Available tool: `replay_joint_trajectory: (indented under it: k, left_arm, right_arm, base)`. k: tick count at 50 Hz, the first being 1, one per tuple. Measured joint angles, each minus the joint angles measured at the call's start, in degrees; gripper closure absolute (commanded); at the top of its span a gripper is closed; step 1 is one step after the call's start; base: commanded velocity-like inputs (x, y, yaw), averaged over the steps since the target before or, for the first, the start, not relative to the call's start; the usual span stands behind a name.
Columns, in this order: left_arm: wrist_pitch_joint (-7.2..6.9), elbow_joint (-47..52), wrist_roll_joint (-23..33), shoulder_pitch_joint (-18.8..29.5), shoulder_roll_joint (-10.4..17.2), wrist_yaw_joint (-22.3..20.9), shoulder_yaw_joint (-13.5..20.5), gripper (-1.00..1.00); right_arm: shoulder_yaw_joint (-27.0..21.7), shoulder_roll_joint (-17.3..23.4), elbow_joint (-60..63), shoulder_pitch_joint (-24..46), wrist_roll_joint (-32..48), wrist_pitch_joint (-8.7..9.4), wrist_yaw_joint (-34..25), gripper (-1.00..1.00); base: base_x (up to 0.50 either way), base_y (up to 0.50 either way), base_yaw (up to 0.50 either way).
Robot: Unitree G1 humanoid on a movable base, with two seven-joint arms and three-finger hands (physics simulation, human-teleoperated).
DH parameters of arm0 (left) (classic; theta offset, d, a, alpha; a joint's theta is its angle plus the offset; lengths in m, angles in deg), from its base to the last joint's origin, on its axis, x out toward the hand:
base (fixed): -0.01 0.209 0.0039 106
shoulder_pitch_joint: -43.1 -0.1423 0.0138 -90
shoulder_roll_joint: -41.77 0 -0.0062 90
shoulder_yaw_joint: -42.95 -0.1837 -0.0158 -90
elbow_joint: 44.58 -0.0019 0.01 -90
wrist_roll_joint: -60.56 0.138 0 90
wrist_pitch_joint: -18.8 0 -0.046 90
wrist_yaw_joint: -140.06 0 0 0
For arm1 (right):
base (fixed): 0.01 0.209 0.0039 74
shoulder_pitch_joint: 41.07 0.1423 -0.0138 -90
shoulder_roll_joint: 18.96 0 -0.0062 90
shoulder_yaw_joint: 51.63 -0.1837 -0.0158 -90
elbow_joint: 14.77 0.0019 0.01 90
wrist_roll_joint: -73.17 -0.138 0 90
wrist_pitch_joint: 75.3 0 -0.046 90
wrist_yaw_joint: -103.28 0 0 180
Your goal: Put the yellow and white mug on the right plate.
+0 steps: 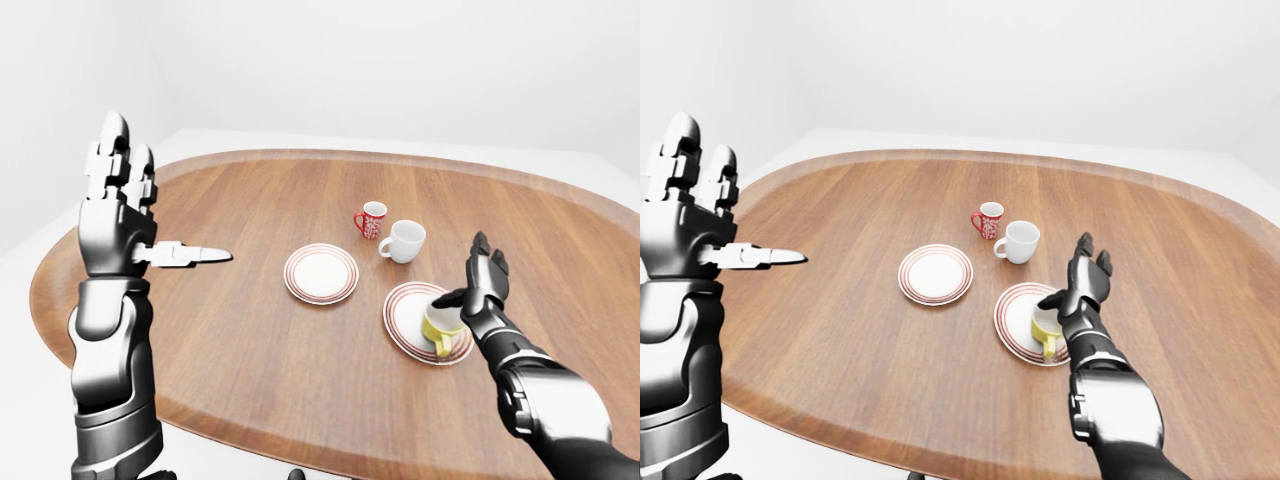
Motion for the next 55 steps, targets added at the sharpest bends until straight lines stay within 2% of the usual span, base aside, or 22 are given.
replay_joint_trajectory:
  k: [55]
  left_arm:
    - [0.0,-0.3,0.5,-0.1,-0.1,-0.2,-0.1,-1.0]
  right_arm:
    - [-0.3,0.6,0.5,1.0,-4.9,0.0,-1.8,-1.0]
  base:
    - [0.0,0.0,0.0]
